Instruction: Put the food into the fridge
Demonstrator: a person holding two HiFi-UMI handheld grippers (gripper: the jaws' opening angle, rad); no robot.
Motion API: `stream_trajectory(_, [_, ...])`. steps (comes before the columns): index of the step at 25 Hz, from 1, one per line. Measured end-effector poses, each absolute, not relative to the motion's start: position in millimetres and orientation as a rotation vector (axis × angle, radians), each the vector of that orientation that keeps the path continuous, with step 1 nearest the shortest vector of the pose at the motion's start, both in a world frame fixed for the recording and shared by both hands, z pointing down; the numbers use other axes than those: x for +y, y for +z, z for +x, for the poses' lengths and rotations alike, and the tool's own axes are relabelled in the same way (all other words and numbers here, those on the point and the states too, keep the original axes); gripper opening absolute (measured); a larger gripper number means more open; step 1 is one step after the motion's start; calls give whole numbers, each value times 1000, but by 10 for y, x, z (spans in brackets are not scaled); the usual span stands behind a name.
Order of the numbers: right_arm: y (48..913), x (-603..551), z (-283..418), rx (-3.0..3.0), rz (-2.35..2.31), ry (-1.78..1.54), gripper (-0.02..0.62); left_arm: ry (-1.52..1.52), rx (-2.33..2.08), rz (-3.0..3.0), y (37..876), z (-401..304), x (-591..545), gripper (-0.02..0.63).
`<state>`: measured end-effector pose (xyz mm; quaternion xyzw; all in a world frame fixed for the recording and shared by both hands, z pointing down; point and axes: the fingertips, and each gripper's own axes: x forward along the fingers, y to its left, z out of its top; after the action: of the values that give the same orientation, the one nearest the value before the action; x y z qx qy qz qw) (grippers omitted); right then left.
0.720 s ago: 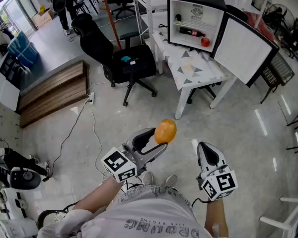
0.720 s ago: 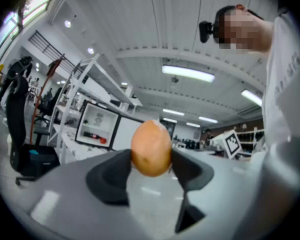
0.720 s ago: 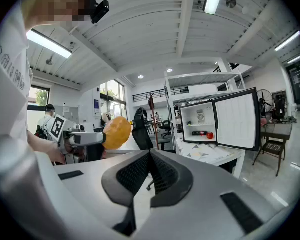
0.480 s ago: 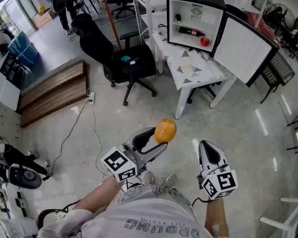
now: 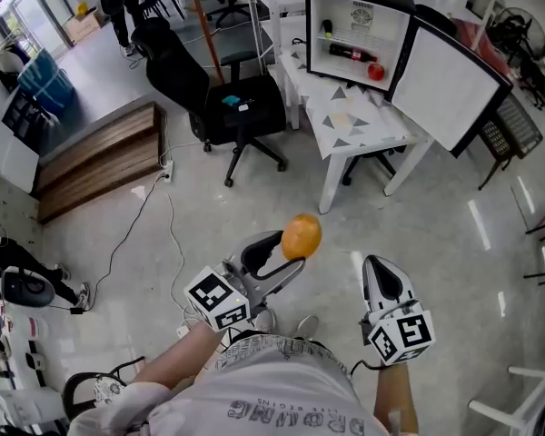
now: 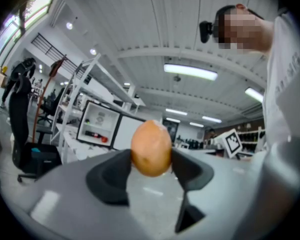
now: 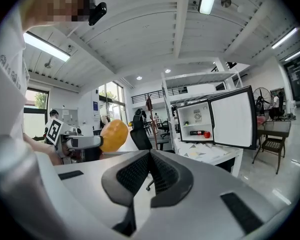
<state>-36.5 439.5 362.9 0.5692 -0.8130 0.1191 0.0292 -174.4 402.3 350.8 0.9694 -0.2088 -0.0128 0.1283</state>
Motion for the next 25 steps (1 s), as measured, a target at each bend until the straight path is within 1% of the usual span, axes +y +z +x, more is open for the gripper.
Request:
stream_trajectory(10, [3668, 4463, -39, -2537, 1715, 371, 2, -30, -657, 2813, 3548, -1446, 4130, 262])
stream_trajectory(25, [3766, 4317, 230, -2539, 1717, 399, 3, -9, -694, 2811, 3610, -1252, 3995, 262])
